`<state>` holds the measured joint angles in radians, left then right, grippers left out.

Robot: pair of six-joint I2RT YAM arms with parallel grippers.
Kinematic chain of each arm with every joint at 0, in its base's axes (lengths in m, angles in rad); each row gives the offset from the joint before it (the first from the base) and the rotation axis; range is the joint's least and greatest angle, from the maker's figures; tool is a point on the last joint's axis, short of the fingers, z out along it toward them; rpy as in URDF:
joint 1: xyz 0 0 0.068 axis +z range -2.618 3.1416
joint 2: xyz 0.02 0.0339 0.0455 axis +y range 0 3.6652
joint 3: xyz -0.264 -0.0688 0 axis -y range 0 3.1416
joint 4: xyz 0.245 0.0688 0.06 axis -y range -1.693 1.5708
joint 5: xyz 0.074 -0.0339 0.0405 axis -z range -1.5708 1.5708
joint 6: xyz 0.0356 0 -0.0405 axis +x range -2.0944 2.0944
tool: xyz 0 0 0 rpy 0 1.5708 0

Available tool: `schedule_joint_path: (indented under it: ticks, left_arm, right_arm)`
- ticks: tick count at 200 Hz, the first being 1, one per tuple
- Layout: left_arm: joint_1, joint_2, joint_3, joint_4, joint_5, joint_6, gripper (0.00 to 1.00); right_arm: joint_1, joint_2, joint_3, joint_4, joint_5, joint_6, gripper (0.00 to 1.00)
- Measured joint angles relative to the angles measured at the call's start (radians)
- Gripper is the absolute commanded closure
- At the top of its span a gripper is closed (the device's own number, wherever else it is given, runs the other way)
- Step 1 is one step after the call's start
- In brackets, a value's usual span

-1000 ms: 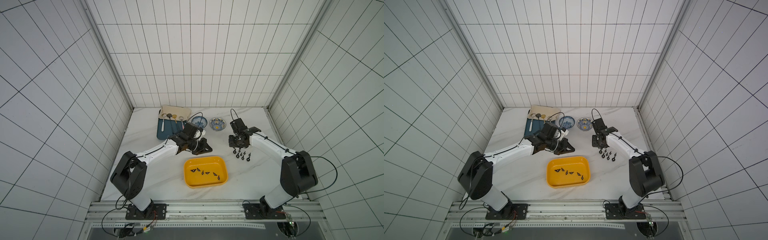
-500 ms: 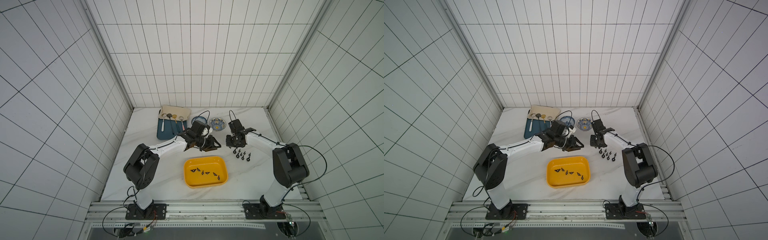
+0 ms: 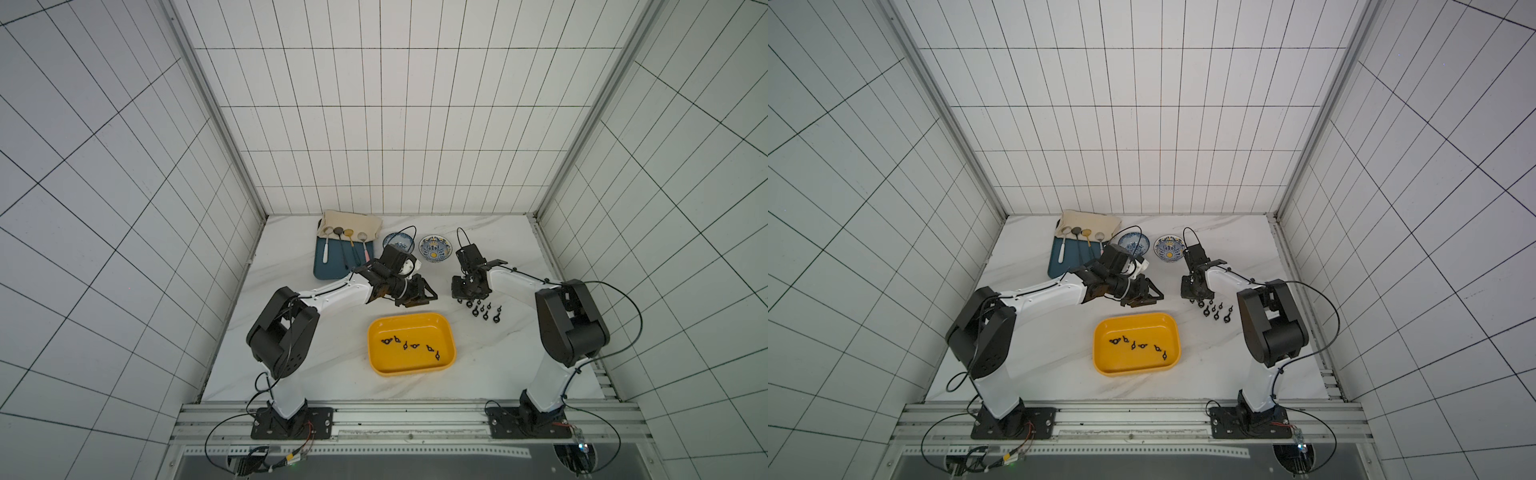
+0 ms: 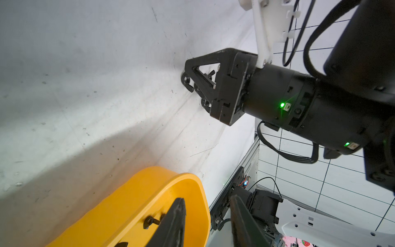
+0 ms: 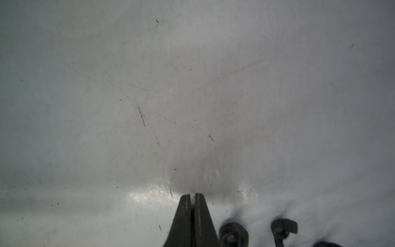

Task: Take out the wing nut from the storage box
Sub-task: Place the wing nut at the center of the board, then pick up the wing nut from the storage box.

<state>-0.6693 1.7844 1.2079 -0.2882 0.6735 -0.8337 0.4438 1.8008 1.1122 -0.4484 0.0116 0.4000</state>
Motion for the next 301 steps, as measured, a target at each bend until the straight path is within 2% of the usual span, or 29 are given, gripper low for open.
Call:
schedule_joint_path:
  ticks: [33,89,121,136,156,186,233,265,301]
  left_arm:
    - [0.019,-0.03,-0.021,-0.012,0.0,0.008,0.57]
    - [0.053,-0.091,-0.052,-0.024,0.007,0.026,0.56]
    - [0.171,-0.172,-0.131,-0.038,0.029,0.04,0.56]
    - [0.258,-0.225,-0.17,-0.078,0.031,0.06,0.56]
    - [0.373,-0.294,-0.212,-0.139,0.024,0.094,0.56]
    - [0.482,-0.377,-0.289,-0.198,0.023,0.124,0.56]
    - [0.496,-0.388,-0.357,-0.241,0.024,0.135,0.58]
    - [0.496,-0.395,-0.398,-0.241,0.015,0.126,0.58]
    - [0.496,-0.396,-0.427,-0.245,0.015,0.119,0.59]
  right_arm:
    - [0.0,0.0,-0.002,0.003,-0.001,0.0,0.87]
    - [0.0,-0.014,-0.003,-0.014,-0.009,-0.004,0.77]
    - [0.024,-0.111,-0.003,-0.055,0.005,-0.005,0.75]
    - [0.07,-0.195,-0.002,-0.082,0.026,-0.005,0.75]
    - [0.188,-0.293,-0.001,-0.108,0.049,0.0,0.77]
    - [0.386,-0.322,-0.001,-0.13,0.024,0.008,0.8]
    - [0.599,-0.195,0.004,-0.111,-0.071,-0.004,0.77]
    - [0.661,-0.086,0.025,-0.084,-0.129,-0.031,0.76]
    - [0.684,-0.03,0.103,-0.071,-0.125,-0.07,0.73]
